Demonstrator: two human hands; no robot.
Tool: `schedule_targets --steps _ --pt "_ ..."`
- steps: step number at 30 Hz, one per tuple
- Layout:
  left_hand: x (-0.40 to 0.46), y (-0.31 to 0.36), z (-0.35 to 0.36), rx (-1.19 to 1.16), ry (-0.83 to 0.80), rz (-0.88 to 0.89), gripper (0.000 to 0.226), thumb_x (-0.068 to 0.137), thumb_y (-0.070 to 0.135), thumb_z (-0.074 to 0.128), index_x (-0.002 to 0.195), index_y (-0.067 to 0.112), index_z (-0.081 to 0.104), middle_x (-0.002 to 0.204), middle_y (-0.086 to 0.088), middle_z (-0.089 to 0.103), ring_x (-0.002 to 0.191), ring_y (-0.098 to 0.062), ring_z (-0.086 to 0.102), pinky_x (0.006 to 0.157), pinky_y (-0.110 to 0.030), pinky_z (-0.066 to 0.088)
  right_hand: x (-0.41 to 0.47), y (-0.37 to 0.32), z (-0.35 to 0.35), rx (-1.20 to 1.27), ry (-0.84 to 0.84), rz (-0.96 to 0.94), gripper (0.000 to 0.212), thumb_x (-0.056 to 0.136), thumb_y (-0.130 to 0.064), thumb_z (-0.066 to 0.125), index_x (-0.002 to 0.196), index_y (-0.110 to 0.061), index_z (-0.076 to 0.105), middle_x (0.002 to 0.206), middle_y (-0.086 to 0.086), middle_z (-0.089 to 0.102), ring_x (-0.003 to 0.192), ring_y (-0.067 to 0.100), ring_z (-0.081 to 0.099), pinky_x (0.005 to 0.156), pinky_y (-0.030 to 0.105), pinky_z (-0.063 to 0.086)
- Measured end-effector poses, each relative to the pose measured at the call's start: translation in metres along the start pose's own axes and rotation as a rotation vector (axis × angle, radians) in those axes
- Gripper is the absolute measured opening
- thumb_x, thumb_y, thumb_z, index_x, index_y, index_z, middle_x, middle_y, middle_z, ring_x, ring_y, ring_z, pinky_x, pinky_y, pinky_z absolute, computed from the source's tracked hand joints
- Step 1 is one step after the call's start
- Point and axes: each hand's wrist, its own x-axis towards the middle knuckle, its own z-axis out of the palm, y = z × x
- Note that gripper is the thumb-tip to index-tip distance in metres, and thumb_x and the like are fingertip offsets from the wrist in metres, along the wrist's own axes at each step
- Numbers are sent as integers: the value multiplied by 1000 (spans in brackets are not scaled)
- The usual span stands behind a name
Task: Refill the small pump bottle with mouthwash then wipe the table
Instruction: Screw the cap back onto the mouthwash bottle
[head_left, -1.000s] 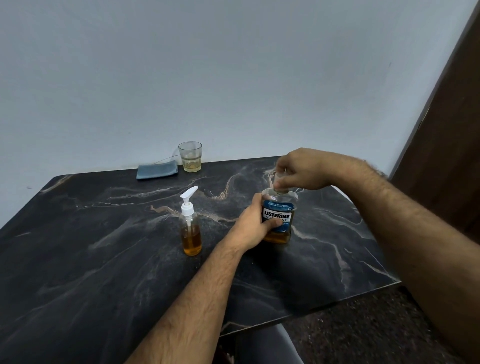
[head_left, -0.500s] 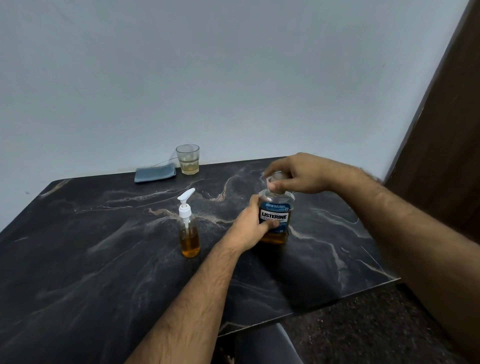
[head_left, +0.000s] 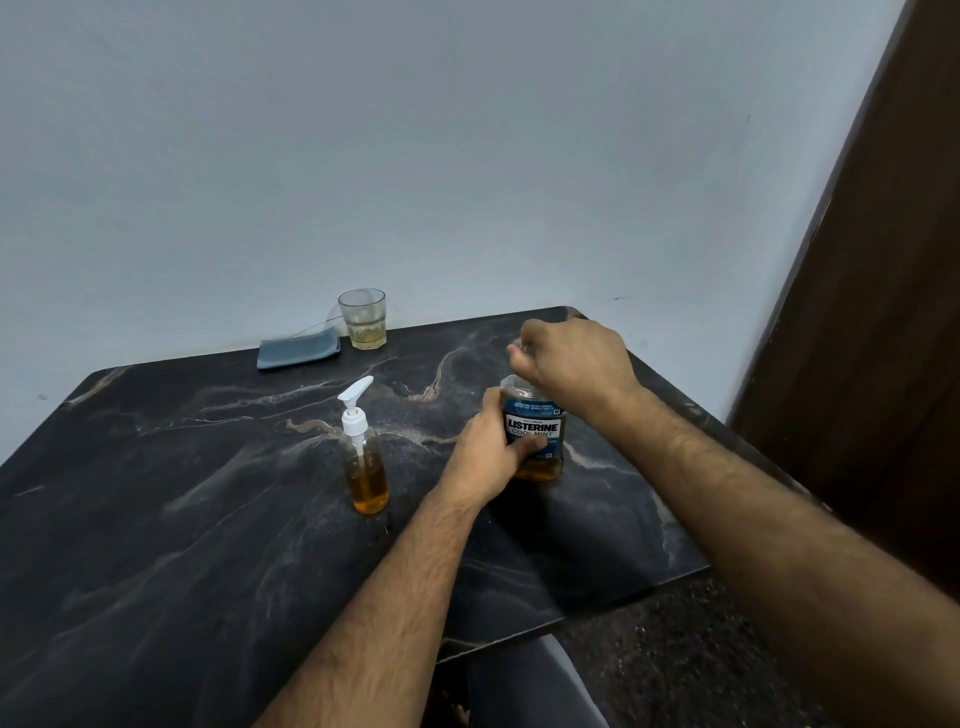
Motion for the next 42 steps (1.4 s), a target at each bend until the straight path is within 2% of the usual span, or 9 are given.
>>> schedule_targets --steps 7,15,18,21,23,27,29,33,42 --pt "-7 2 5 8 65 50 52 81 39 76 116 30 38 104 13 61 100 -10 59 84 -29 44 -3 -12 -4 -31 21 91 35 97 -41 38 97 -17 63 72 0 50 74 23 52 61 32 35" --pt "-4 7 -9 -113 -93 -18 56 80 28 79 123 29 43 116 10 64 111 -11 60 103 -45 46 -7 -9 -13 52 -104 106 51 92 -69 37 96 -22 59 80 -5 57 83 16 56 63 33 41" --pt "-5 7 -14 -155 -153 -37 71 83 20 77 140 29 35 123 15 57 120 -9 53 111 -42 39 -20 2 -16 254 -40 233 67 87 -79 25 102 -23 59 81 -7 57 78 15 52 65 34 39" --pt "-9 0 -24 -302 -136 -62 83 86 8 71 152 27 24 132 15 50 122 -4 49 109 -36 39 -45 22 -7 609 131 403 39 95 -55 36 95 -25 61 82 -9 62 80 18 58 67 35 40" --pt "-13 -4 -28 -338 1 -72 66 89 5 66 146 25 40 125 15 57 110 4 56 103 -31 46 -65 31 10 721 24 482 21 92 -29 51 108 -22 62 92 -6 65 88 16 63 71 33 48" --pt "-19 -8 -19 -243 220 -84 25 93 16 60 104 36 70 103 14 73 99 -1 67 92 -40 56 -94 23 45 993 -280 425 51 81 -6 72 128 -17 54 117 -3 66 105 9 63 93 29 53" --pt "-21 -8 -11 -254 194 -88 27 93 16 58 99 38 73 98 15 75 96 -2 69 89 -40 57 -96 16 57 918 -233 386 51 79 -13 79 125 -22 58 111 -12 66 98 -1 62 90 18 49" --pt "-13 5 -2 -281 123 -70 50 89 5 52 88 51 72 91 20 75 89 -3 71 80 -33 59 -92 18 64 864 -82 484 41 77 -14 81 114 -24 68 103 -6 75 95 9 69 93 36 54" --pt "17 47 48 -391 -175 -105 57 90 -12 35 136 15 56 127 3 65 119 -8 59 72 -16 52 -106 75 52 774 47 610 43 76 -17 83 117 -23 68 103 -6 75 91 7 70 91 37 57"
